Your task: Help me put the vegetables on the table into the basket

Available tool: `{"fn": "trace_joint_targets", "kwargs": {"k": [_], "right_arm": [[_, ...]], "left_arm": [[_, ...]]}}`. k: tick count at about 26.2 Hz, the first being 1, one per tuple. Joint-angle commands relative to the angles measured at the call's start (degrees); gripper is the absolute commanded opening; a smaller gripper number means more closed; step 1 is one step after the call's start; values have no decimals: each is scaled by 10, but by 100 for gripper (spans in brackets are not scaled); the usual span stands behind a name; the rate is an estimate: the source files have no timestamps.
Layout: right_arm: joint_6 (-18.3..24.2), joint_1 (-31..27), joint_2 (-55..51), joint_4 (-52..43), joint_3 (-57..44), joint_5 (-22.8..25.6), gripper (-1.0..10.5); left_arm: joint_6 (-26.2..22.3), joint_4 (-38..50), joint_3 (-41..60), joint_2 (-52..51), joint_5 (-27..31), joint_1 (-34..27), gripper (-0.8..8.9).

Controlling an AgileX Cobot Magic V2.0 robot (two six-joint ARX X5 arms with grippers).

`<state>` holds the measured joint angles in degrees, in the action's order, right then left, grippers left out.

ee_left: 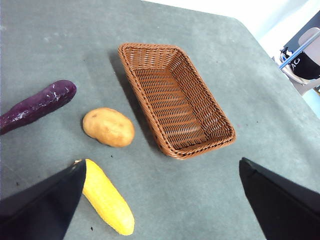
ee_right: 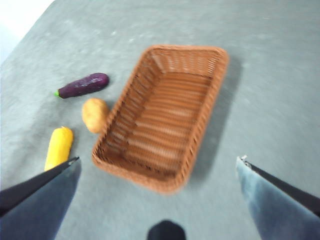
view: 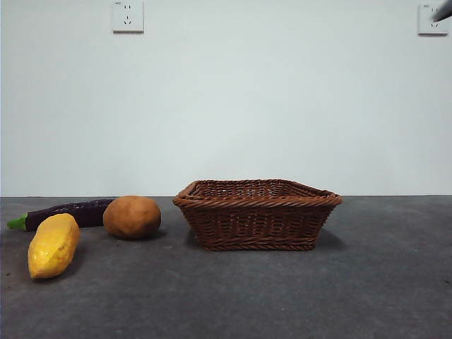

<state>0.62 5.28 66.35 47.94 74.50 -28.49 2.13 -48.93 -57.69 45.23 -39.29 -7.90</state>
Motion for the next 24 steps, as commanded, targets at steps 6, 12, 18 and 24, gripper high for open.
{"fn": "trace_joint_targets", "kwargs": {"k": [6,12,18,24], "right_arm": [[-6,57,261,5,160,40,567],[-6,71,398,-5,213,87,566],[-5,74,484,-12,232,97,563],[-6,102,535,-34,233,119,556]], "left_arm": [[0,1,-1,-1,-1,1,691],[0,1,-1,0,3,1,691],[0,-12,-1,16,3,1,691],[0,-10,-1,28,3,1,691]]}}
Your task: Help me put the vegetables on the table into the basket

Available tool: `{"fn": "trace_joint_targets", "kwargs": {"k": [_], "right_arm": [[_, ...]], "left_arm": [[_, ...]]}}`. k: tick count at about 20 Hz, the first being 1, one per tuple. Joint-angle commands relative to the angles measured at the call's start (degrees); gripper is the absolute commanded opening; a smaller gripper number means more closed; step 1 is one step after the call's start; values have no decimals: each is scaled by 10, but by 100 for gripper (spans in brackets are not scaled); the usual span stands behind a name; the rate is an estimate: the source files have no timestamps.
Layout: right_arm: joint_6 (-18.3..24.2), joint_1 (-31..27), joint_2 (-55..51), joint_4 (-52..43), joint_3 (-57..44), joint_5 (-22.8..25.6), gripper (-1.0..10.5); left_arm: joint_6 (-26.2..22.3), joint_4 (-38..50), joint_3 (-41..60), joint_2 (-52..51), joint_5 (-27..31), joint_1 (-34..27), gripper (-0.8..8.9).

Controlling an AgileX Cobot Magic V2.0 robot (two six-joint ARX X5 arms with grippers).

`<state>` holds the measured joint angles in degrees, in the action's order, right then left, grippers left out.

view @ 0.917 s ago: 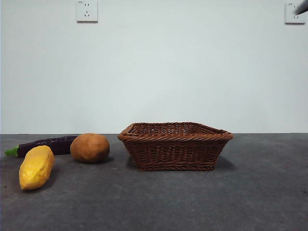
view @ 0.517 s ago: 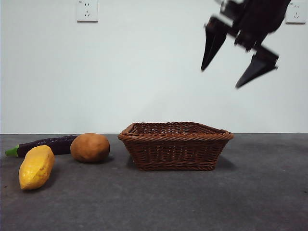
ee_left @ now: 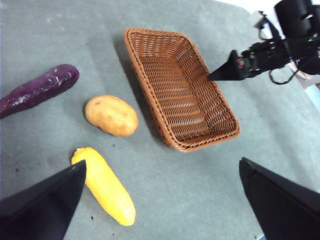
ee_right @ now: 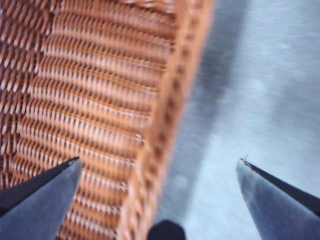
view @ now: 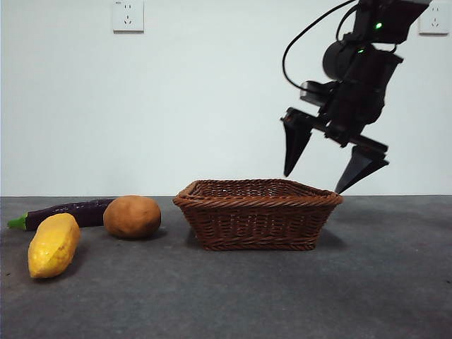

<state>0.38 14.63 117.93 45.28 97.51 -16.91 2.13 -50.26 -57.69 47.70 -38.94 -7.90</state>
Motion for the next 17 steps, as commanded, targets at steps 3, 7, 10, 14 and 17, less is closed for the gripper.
{"fn": "trace_joint_targets", "kwargs": {"k": [3,7,10,14,17], "right_arm": [[-16,27,45,-28,3,34,491],[-41,31,55,-65,3,56,303],[-49,30,56,-64,3,56,139],[-49,30,57,-67,3,56,-11],[-49,30,57,-72,3,49,-12]], "left_arm": [[0,2,-1,5,0,1,691],[0,2,-1,5,0,1,691],[0,2,-1,6,0,1,691],[0,2,-1,7,7,1,691],[0,1,-1,8,24,1,691]]}}
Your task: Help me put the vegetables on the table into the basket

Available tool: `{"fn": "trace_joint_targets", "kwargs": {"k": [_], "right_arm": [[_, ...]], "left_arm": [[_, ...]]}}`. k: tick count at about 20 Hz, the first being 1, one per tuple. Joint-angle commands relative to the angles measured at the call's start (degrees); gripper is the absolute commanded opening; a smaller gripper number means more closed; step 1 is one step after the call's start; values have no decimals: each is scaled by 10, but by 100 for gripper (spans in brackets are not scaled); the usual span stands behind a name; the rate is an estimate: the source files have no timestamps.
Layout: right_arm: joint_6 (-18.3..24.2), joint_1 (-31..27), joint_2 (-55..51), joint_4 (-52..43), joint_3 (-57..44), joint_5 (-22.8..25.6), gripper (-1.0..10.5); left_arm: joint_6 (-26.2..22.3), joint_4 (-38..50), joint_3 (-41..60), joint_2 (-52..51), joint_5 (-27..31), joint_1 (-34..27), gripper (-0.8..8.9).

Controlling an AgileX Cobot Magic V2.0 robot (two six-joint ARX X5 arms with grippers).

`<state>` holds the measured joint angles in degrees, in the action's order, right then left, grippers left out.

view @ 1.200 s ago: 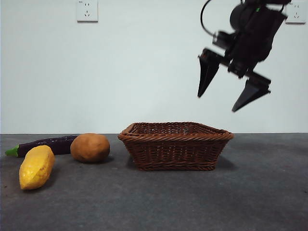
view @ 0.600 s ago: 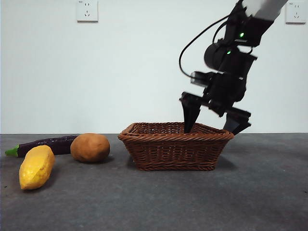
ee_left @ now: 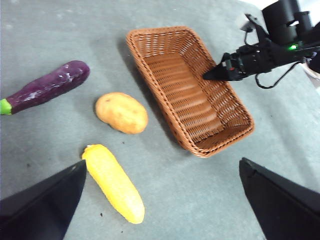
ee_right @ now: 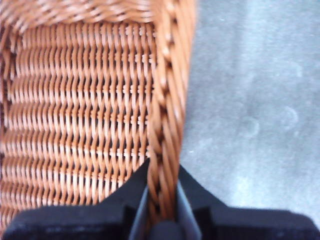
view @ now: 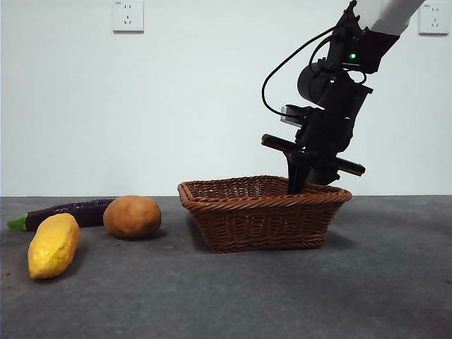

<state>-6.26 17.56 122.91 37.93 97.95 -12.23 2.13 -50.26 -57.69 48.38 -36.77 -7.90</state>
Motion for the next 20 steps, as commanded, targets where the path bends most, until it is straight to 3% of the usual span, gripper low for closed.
{"fn": "trace_joint_targets", "kwargs": {"k": [1,8,14,17,20], "right_arm": [[10,1,5,-5,-2,-4,-12],[0,0,-129,20,-1,-23,-12],[41,0,-272,128,-1,-23,-12],[70,0,-324,183,-1,-18,-12],[81,0,-374,213,-1,-18,-12]], "left_arm": [[2,-3,-1,2,9,1,691],[2,-18,-1,24,28,1,691],[2,-11,-1,75,45,22,691],[3,-2,-1,108,79,47,690],[35,30,-1,155,134,79,690]]}}
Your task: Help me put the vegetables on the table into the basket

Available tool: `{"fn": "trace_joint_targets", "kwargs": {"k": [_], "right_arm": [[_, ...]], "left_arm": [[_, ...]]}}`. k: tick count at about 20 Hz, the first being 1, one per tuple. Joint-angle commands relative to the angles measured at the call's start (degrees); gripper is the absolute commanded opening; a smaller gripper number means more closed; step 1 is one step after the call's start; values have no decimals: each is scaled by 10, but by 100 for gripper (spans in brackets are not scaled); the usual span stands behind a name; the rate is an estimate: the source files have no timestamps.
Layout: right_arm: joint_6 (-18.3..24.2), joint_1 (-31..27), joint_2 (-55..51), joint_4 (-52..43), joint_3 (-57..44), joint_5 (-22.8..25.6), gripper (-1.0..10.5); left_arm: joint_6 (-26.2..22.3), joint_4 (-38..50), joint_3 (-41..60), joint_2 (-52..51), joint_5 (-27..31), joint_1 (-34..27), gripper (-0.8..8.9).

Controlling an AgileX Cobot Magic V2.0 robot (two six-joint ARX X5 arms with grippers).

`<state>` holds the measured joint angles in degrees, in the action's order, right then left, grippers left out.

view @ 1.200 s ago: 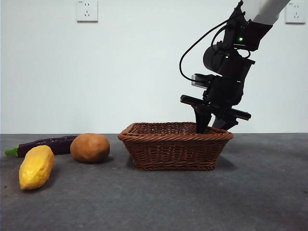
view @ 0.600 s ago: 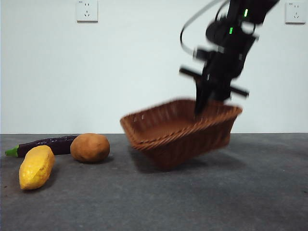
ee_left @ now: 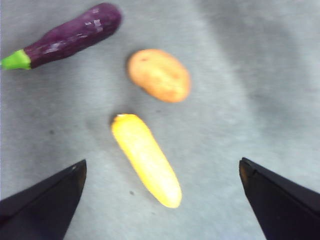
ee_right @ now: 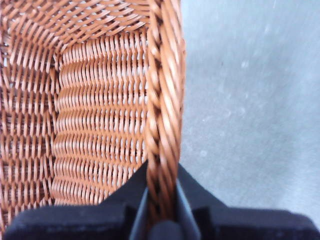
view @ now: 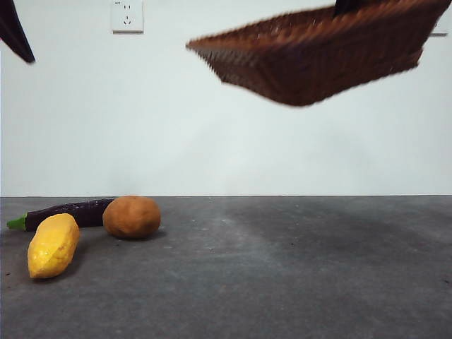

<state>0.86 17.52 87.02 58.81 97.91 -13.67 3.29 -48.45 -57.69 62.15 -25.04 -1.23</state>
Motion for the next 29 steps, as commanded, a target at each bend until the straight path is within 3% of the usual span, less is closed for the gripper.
{"fn": "trace_joint_targets", "kwargs": {"k": [1,6,10,21,24,27,29], "right_arm": [[15,0,-28,16,0,-4,-12],[26,0,-70,40,0,-2,-12],[38,0,-82,58,0,-3,-12],[42,0,-82,62,0,-15,-12],[42,0,-82,60,0,-15,-12],[42,0,-82,61,0,-15,-12],[42,0,-82,62,0,-15,-12]], "left_arm": [[32,21,-1,36,31,28,689],[96,75,-1,129,82,98,688],[119,103,-2,206,159,148,687],[186,135,-2,317,210,171,678],[189,135,-2,326,221,173,487],[192,138,-2,327,221,174,431],[192,136,-2,327,221,174,252]]}}
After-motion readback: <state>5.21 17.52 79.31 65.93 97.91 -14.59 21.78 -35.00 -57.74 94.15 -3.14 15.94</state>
